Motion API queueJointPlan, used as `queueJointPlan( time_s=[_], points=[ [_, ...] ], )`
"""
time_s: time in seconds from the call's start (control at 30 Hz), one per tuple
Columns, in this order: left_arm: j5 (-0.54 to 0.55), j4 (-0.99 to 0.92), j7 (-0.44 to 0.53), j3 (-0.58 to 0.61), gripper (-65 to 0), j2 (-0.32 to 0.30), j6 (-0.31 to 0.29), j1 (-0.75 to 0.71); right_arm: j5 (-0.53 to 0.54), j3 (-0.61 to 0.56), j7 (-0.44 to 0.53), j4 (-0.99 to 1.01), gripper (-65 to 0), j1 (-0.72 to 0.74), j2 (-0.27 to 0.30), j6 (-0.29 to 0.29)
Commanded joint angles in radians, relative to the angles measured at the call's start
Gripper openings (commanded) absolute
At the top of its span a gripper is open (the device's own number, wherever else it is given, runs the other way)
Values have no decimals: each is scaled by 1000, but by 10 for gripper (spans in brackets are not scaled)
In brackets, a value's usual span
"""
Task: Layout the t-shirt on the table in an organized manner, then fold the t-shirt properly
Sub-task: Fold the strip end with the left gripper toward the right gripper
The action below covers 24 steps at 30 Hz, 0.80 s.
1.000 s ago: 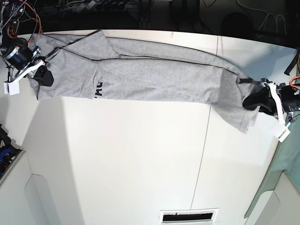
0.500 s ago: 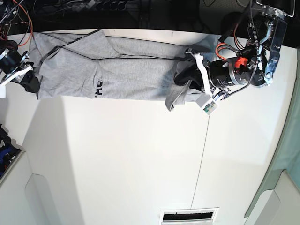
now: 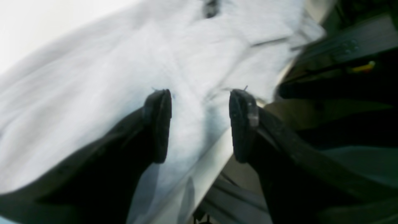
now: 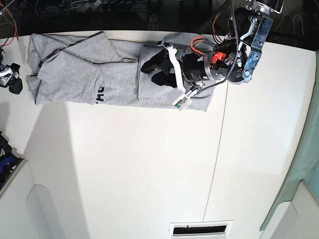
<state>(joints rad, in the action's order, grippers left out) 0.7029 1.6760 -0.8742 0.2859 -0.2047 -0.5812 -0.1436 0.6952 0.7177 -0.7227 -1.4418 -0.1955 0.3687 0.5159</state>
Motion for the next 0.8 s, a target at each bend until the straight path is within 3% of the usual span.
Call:
queueJointPlan(
  time_s=[0.0, 0.13, 0.3, 0.47, 0.77],
  points=[
    [11, 15, 19, 6, -324, 12, -14, 11, 13, 6, 19, 15, -240, 7, 31, 9],
    [10, 15, 26, 7, -324, 53, -14, 12, 43, 2, 19, 130, -226, 10, 35, 61],
    [10, 16, 30, 6, -325, 57, -14, 32, 56, -98, 16, 227, -227, 21, 35, 72],
    [10, 16, 29, -42, -325, 58, -14, 53, 91, -210, 12, 228, -227, 20, 26, 75],
    [26, 16, 24, -191, -325, 51, -14, 52, 90, -220, -31, 156, -228, 21, -18, 80]
  ],
)
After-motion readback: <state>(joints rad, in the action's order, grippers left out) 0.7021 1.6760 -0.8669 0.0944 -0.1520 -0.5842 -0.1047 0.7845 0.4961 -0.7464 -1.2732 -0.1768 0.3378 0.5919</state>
